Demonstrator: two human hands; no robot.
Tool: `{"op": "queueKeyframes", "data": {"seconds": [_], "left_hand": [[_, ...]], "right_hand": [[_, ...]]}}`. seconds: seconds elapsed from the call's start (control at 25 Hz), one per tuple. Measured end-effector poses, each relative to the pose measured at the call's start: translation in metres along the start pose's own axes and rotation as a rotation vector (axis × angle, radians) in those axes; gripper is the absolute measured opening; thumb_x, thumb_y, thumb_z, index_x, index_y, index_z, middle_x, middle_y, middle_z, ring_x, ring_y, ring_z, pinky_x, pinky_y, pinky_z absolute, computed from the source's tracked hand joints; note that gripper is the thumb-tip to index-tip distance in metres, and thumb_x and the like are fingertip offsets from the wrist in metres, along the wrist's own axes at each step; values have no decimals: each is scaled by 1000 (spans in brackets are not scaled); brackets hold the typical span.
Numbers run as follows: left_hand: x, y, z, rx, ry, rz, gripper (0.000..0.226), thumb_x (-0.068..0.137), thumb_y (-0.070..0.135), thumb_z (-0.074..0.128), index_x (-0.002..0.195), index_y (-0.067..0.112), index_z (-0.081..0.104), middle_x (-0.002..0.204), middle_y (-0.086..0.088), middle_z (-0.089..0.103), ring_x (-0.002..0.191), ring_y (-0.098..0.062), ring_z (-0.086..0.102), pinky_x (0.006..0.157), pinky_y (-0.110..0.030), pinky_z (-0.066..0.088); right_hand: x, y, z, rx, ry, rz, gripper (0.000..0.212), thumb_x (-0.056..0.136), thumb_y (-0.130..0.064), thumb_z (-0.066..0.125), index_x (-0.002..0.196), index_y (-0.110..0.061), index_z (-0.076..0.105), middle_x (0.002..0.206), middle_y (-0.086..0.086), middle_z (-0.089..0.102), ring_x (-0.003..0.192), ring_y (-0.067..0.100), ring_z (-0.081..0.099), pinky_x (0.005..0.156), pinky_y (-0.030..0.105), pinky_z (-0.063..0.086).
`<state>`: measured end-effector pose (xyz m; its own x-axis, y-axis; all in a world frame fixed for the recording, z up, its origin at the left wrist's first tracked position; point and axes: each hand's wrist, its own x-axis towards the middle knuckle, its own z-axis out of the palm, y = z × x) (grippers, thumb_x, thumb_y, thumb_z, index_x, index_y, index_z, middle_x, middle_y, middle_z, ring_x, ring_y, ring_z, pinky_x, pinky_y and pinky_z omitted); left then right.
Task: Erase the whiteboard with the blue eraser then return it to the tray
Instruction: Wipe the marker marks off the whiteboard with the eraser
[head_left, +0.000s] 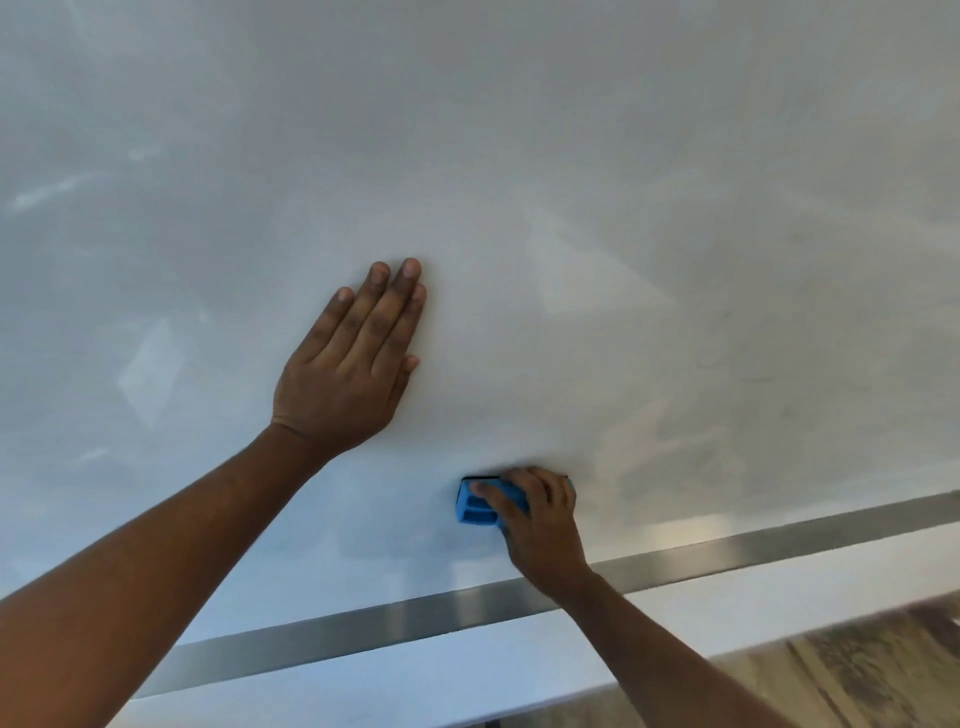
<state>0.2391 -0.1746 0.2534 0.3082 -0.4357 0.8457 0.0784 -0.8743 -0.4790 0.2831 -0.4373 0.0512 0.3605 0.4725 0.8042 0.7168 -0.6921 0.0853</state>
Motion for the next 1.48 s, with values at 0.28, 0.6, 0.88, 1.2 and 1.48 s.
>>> {"op": "queueKeyframes", "data": {"seconds": [0.28, 0.6, 0.88, 1.2, 1.48], "left_hand": [[-3, 1, 8, 18, 15, 35, 65, 110, 25, 44, 167, 1, 25, 179, -14, 11, 166, -30, 15, 136, -43, 12], [-3, 2, 7, 12, 1, 52, 64, 111, 25, 43, 167, 1, 23, 180, -13, 7, 167, -29, 11, 136, -43, 10], [-1, -2, 1, -46, 8, 72, 65, 109, 23, 47, 167, 1, 26, 180, -12, 10, 166, -28, 16, 136, -43, 14], [30, 36, -10, -167, 0, 5, 71, 98, 4, 52, 165, 1, 31, 176, -12, 20, 166, -26, 15, 135, -42, 15], [129, 92, 7, -170, 5, 17, 65, 105, 14, 47, 166, 2, 28, 175, -16, 23, 165, -30, 15, 136, -44, 10]], "right_hand": [[64, 66, -36, 236, 585, 741, 65, 101, -16, 65, 158, -10, 35, 136, 16, 39, 127, 35, 44, 112, 41, 42], [11, -107, 53, 186, 232, 410, 77, 83, -7, 77, 147, -34, 43, 137, 6, 45, 120, 31, 45, 98, 49, 50], [-19, 72, -23, -127, -25, -218, 65, 95, -1, 55, 144, -45, 54, 131, 1, 51, 115, 30, 51, 101, 46, 45], [96, 122, -86, 188, 563, 840, 72, 98, -23, 67, 160, -20, 31, 138, 16, 42, 121, 36, 45, 107, 42, 36], [82, 96, -77, -51, 292, 156, 68, 88, -17, 68, 150, -21, 42, 136, 5, 46, 116, 31, 48, 97, 52, 45]]}}
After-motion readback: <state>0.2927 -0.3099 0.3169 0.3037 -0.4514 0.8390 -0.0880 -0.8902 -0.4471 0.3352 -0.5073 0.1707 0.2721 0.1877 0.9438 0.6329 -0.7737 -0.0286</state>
